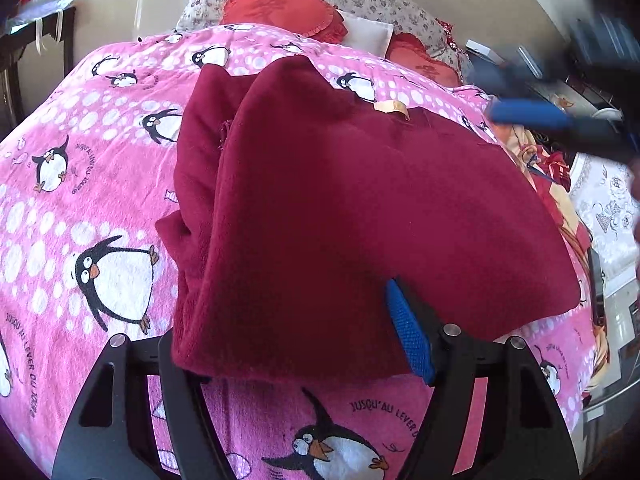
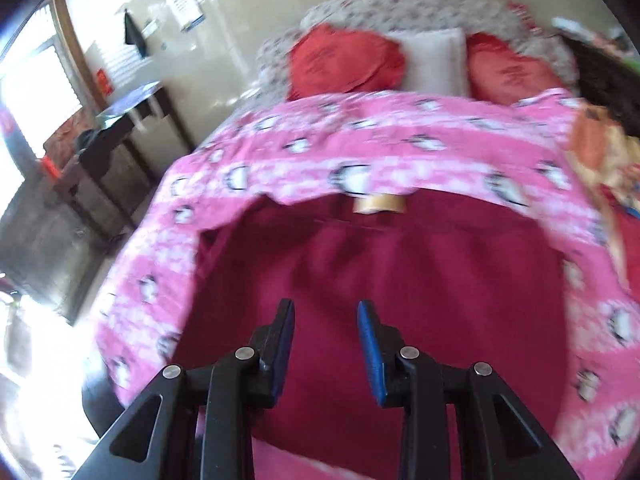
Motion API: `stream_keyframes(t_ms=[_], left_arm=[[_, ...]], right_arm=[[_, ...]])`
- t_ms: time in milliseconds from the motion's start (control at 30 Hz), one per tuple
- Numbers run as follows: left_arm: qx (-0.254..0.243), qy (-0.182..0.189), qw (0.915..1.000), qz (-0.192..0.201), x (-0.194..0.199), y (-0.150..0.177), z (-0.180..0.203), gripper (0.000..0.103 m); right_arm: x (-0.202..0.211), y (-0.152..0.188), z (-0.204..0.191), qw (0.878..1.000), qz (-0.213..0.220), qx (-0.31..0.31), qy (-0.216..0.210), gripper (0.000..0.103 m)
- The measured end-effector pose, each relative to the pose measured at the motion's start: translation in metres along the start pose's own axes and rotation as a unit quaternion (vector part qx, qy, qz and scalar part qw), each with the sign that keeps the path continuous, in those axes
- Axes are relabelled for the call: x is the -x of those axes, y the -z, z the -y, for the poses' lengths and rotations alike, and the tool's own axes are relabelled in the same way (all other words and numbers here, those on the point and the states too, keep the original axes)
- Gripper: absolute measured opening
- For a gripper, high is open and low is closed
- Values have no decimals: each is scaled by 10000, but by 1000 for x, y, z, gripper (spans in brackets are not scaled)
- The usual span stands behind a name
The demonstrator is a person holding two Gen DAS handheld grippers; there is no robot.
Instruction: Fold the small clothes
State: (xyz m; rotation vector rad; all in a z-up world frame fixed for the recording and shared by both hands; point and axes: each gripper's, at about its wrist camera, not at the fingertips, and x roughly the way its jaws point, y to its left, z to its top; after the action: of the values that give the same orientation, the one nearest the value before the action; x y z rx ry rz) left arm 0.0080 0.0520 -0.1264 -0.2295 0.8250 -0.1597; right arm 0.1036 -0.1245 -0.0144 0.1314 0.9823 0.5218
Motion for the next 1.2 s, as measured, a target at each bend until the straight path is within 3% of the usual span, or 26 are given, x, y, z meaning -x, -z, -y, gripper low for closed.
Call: stream_keyframes(t_ms=[33,233,467,633,700,767,867,967,1200], left_arm=[[5,9,10000,1,0,0,0,71],[43,84,10000,14,3,3,-4,71],[102,160,9998,40,6,4,-7,71],[147,227,9996,55,9,7,-9,71],[160,250,9995,57,10,7,-9,71],[179,274,9994,62,11,7,-10,71],[200,294,9993,69,11,8,-11,71],[225,321,9992,77,12,8,-12,71],[265,353,9990,86,15,9,-14,71]], right_arm=[[-10,-8,-5,9998,-132,-10,-156,50],[-73,-45,-43,9914,-787,-150,-1033,50],[-125,-69,-47,9737,-1567,-1066,-1261,54],[-151,-86,-61,9767,-1700,-1000,-844,56],[-165,-91,-73,9764,-1943,-837,-439,61],[-173,-93,-84,9769,-2009,-695,-216,62],[-186,-93,-100,9756,-2131,-275,441,63],[-208,-86,-118,9635,-2505,243,912,66],[-245,-75,-138,9367,-2935,872,1697,66]])
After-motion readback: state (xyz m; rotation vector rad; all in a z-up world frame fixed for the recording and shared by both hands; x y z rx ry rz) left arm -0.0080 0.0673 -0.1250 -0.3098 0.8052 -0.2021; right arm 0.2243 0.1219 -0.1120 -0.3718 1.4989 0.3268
